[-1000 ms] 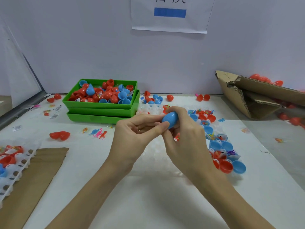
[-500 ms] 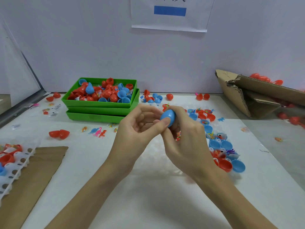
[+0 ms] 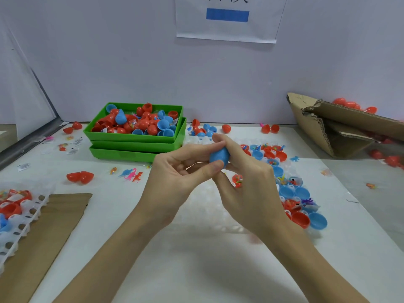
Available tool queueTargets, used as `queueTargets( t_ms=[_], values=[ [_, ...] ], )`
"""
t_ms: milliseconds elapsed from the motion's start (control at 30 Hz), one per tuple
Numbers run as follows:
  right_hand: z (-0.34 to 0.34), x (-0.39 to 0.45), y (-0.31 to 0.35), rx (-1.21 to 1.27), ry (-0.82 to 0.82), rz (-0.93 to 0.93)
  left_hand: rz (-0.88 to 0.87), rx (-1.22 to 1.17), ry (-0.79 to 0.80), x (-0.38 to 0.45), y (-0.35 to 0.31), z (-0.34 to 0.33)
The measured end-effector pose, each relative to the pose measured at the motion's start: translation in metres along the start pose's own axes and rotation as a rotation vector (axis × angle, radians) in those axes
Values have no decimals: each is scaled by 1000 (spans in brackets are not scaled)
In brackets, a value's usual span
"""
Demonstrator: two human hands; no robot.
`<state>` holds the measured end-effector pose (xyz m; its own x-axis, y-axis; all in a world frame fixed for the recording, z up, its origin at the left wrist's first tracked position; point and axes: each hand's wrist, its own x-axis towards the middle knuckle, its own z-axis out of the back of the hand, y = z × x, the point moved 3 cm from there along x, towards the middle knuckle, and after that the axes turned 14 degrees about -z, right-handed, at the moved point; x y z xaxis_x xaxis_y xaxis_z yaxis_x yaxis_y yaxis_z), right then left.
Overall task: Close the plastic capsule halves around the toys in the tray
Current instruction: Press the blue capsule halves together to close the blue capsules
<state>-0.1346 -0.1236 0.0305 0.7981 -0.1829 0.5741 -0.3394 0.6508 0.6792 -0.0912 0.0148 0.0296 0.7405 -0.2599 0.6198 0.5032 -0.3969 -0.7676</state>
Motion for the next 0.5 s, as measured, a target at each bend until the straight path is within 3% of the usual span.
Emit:
queueTargets(
  t_ms=[233, 367, 500],
  values=[
    [0, 0, -2, -25, 12, 49, -19, 16, -13, 0, 1, 2],
    [-1, 0, -2, -57, 15, 36, 52, 18, -22, 1, 2, 3],
    [0, 1, -3, -21, -21, 35, 176, -163, -121, 1, 9, 6]
  ],
)
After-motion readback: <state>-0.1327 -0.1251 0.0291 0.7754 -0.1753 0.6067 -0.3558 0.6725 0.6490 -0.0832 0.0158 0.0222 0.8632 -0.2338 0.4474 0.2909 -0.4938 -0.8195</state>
